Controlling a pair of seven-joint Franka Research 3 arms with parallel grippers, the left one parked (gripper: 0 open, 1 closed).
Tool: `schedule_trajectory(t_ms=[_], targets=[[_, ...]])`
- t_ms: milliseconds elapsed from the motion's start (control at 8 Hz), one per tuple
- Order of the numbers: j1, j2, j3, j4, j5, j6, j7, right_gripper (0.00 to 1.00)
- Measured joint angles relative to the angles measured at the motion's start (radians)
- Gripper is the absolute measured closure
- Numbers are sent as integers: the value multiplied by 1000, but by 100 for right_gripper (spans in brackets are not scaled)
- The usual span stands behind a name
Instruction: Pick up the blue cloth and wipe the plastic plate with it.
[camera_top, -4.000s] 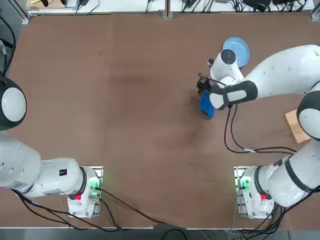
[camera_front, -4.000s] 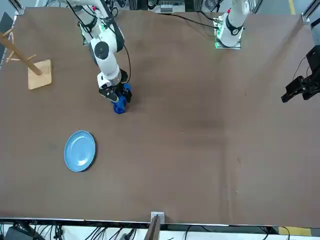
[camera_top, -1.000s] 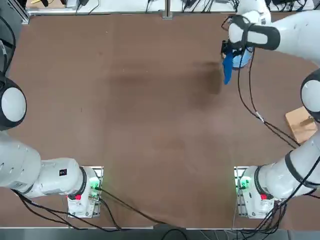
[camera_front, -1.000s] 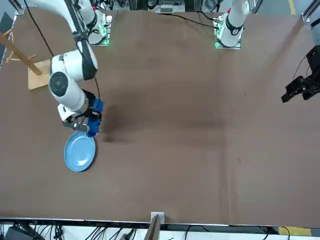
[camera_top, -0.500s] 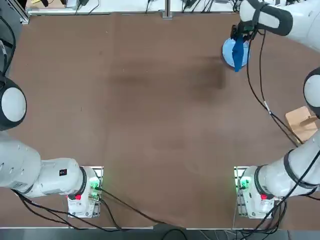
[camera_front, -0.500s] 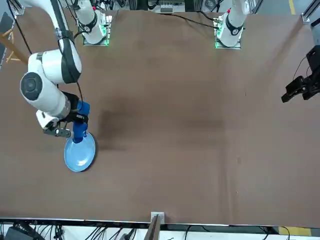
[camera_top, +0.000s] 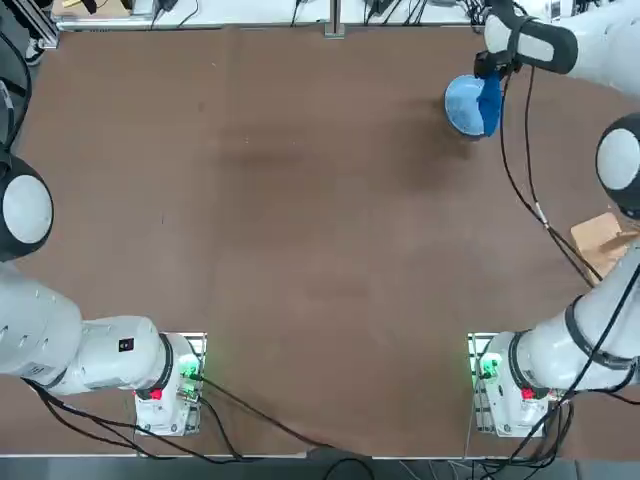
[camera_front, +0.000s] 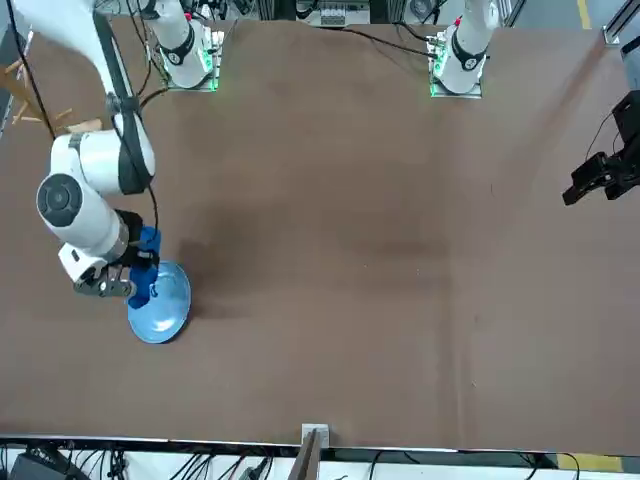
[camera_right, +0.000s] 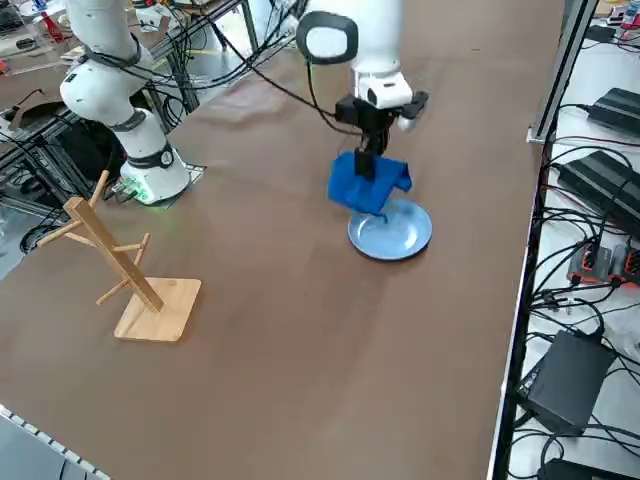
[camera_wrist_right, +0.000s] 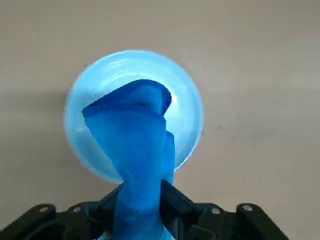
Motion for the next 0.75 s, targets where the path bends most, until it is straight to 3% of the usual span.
schedule_trajectory(t_ms=[250,750], targets=[[-46,37,0,6,0,56,-37,76],[-48,78,9,7,0,124,-37,76]])
